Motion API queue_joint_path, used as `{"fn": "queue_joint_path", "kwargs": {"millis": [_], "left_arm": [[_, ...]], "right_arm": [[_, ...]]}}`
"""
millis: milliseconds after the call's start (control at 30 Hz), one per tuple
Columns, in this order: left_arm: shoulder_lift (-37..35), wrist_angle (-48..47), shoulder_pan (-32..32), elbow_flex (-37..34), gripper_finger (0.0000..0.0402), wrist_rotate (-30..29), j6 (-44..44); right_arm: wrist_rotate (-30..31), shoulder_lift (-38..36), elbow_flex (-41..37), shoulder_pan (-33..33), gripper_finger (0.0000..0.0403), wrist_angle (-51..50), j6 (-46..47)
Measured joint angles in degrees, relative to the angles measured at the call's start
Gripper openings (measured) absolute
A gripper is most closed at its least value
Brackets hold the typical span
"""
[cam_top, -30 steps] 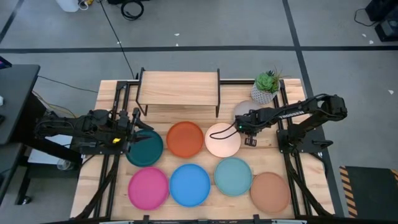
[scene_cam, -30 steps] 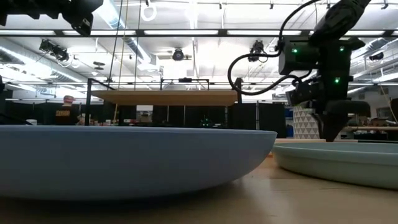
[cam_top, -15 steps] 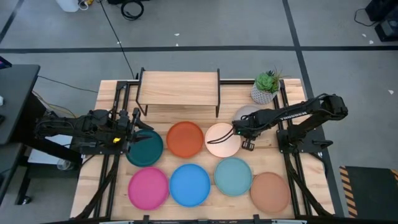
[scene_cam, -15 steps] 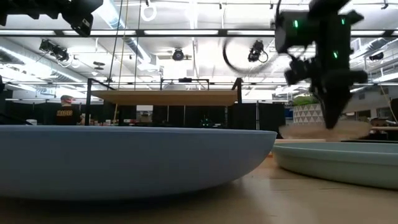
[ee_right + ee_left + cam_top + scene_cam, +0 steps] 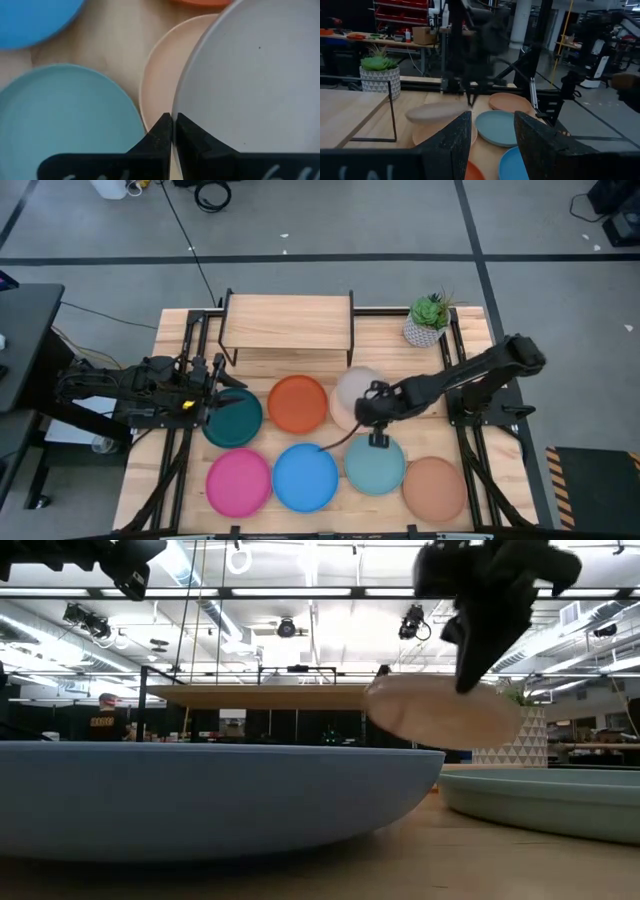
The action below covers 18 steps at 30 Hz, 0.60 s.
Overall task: Place and stack plates onto a shelf
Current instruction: Stack the gray plate on top of the light orange plate, then stack the brown plate on top of the light orange plate
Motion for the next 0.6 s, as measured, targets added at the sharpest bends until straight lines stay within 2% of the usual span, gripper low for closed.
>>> {"fn": "queue_joint_path", "kwargs": {"millis": [167, 300, 467, 600], "left_arm": [[0.00, 0.00, 0.00, 0.00, 0.0157, -0.16, -0.04], [0.00, -0.07, 0.00, 0.00, 0.0157, -0.15, -0.04], [0.00, -0.07, 0.00, 0.00, 0.0157, -0.15, -0.07], [0.00, -0.07, 0.00, 0.00, 0.0157, -0.13, -0.07]], "right_arm": [[1.07, 11.51, 9.05, 0.91, 0.0023, -6.69, -4.55], [0.01, 17.80, 13.53, 0.64, 0.0024, -12.54, -4.83], [-1.91, 20.51, 14.73, 0.11, 0.0039, -13.66, -3.89], [-1.93, 20.60, 14.73, -0.01, 0.0069, -12.91, -3.13]]}}
